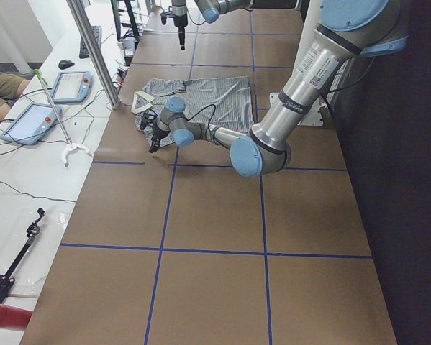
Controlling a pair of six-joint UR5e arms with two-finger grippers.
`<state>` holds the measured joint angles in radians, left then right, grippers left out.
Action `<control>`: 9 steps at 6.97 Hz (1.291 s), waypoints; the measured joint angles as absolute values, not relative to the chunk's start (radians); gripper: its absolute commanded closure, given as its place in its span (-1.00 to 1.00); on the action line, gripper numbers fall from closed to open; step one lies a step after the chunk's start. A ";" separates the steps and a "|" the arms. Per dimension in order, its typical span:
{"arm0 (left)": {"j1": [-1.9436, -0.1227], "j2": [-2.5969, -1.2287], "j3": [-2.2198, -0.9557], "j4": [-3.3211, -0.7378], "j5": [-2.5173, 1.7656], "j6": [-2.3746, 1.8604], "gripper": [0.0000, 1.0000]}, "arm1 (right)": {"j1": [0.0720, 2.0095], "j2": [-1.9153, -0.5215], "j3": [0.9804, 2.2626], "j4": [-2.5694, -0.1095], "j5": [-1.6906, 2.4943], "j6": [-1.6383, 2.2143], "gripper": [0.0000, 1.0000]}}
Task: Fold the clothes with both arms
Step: 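Raise the right gripper off the folded sleeve while the left arm moves in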
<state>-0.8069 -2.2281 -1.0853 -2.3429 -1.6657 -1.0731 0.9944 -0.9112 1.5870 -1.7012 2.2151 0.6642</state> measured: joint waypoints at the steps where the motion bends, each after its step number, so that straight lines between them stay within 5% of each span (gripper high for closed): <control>1: -0.807 -2.229 -1.085 -2.343 -1.667 -1.072 -0.01 | 0.994 -0.910 1.586 -1.701 2.215 0.664 -1.00; 9: -0.807 -2.229 -1.083 -2.340 -1.672 -1.054 -0.01 | 0.994 -0.910 1.577 -1.700 2.217 0.664 -1.00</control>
